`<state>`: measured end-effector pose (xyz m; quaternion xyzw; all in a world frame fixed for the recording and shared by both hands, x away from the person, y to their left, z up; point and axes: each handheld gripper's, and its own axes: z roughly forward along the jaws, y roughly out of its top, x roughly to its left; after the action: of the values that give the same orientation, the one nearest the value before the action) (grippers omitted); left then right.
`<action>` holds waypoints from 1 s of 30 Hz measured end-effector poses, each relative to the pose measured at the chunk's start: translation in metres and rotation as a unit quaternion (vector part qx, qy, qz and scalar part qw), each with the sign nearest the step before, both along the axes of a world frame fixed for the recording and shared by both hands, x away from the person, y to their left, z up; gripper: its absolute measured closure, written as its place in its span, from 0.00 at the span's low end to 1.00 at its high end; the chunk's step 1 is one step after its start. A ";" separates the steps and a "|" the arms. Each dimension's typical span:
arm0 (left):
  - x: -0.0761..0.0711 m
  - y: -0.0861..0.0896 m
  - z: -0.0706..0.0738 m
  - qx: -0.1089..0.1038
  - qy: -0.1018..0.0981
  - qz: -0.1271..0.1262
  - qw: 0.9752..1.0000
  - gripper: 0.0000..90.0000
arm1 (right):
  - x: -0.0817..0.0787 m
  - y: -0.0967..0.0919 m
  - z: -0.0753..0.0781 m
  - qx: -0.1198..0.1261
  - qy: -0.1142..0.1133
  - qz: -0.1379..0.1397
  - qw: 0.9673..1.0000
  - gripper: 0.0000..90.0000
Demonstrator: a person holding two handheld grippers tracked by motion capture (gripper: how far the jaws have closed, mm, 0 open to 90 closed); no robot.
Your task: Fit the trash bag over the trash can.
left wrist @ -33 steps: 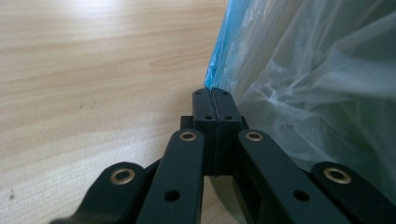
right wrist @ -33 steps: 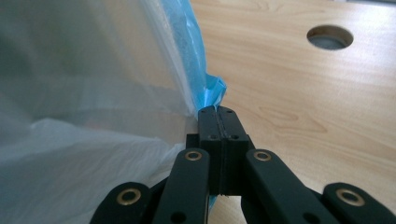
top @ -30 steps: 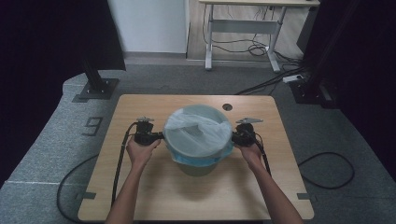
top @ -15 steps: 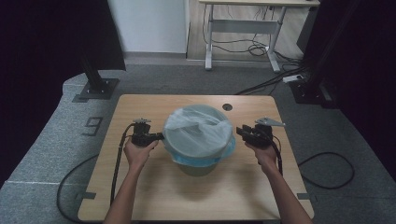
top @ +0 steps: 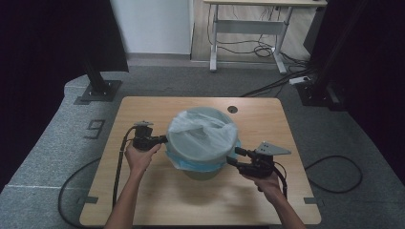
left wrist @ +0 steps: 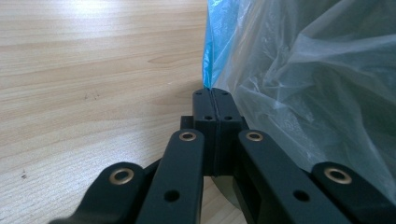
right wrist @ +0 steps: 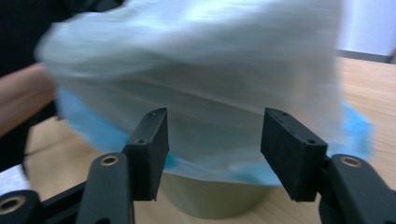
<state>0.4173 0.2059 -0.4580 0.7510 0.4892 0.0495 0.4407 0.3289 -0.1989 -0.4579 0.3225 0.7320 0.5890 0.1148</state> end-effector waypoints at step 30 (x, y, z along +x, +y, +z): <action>0.001 -0.003 0.000 -0.003 0.007 -0.010 1.000 1.00 | -0.012 0.016 -0.007 -0.036 -0.030 -0.015 0.999 0.99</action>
<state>0.4182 0.2032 -0.4583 0.7548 0.4848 0.0384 0.4402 0.3174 -0.1828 -0.4652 0.3114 0.7441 0.5698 0.1572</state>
